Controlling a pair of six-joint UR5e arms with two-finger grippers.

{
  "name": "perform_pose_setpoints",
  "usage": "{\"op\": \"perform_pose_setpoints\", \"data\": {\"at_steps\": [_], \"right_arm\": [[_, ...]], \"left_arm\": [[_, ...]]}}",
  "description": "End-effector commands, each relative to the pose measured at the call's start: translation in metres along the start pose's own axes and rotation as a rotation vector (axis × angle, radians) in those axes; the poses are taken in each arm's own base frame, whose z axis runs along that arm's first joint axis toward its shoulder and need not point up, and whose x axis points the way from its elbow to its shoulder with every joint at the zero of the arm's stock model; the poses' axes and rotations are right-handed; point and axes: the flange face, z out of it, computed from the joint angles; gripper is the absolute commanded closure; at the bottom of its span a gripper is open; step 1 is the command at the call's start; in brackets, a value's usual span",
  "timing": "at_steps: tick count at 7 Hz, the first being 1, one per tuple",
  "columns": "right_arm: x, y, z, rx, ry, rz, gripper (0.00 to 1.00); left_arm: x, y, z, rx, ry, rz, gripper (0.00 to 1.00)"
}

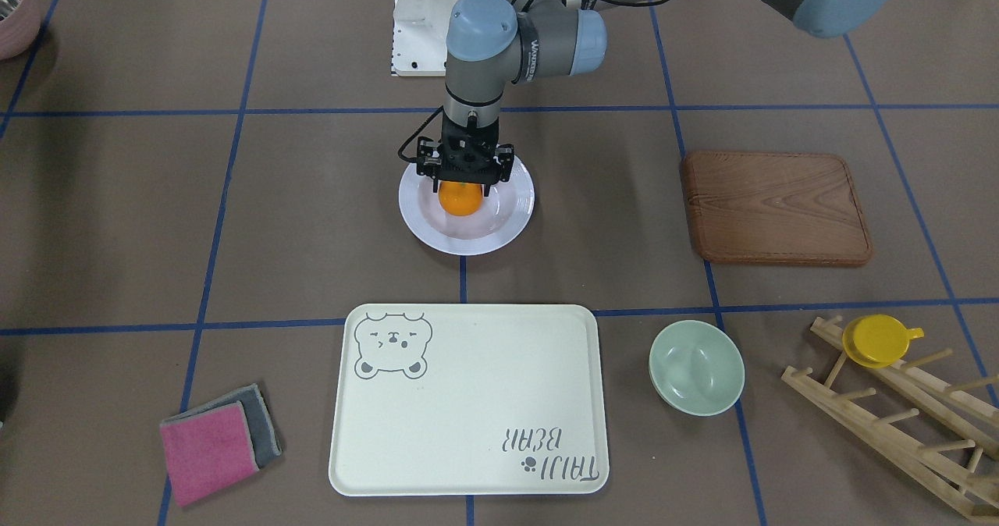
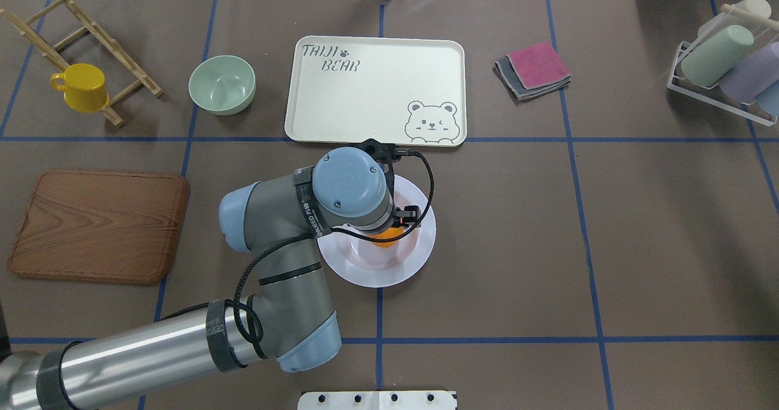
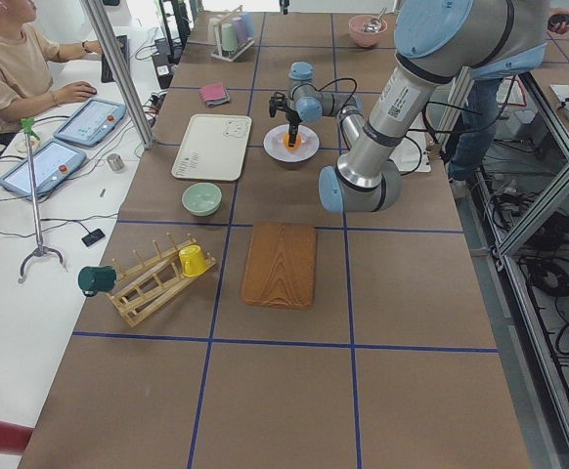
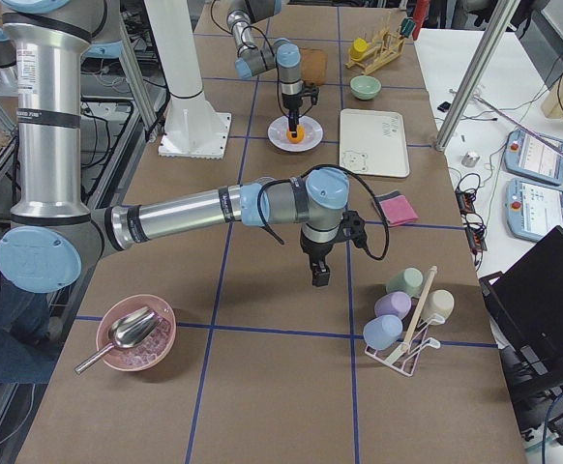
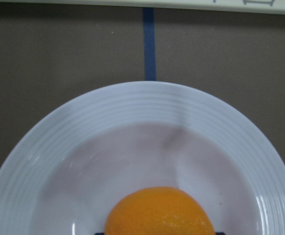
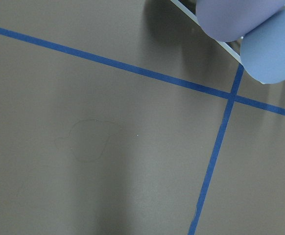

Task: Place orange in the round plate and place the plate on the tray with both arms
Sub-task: 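Carry the orange with the left gripper onto the white plate, then release the orange and withdraw the left arm while the right arm reaches in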

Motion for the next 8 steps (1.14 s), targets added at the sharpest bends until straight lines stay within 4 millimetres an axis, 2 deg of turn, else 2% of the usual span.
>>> {"op": "perform_pose_setpoints", "data": {"at_steps": [1, 2, 3, 4, 5, 6, 7, 8], "right_arm": [[-0.029, -0.023, -0.009, 0.023, -0.047, 0.056, 0.00], [-0.058, -0.035, -0.013, 0.028, -0.091, 0.088, 0.00], [-0.100, -0.050, -0.020, 0.035, -0.108, 0.123, 0.00], [-0.133, -0.059, -0.021, 0.053, -0.130, 0.157, 0.00], [-0.167, -0.063, -0.010, 0.087, -0.175, 0.201, 0.00], [-0.210, -0.063, 0.001, 0.117, -0.247, 0.258, 0.00], [-0.249, -0.058, 0.010, 0.143, -0.318, 0.311, 0.00], [-0.287, -0.049, 0.023, 0.173, -0.360, 0.354, 0.00]], "left_arm": [[-0.056, -0.026, -0.081, -0.036, -0.077, 0.154, 0.00], [-0.121, -0.037, -0.127, -0.057, -0.105, 0.251, 0.00], [-0.195, -0.049, -0.158, -0.062, -0.119, 0.335, 0.00], [-0.267, -0.056, -0.173, -0.079, -0.159, 0.379, 0.00], [-0.339, -0.074, -0.191, -0.087, -0.217, 0.469, 0.00], [-0.416, -0.090, -0.215, -0.119, -0.224, 0.514, 0.00], [-0.498, -0.095, -0.245, -0.131, -0.226, 0.451, 0.00], [-0.559, -0.087, -0.247, -0.151, -0.256, 0.354, 0.00]]}}
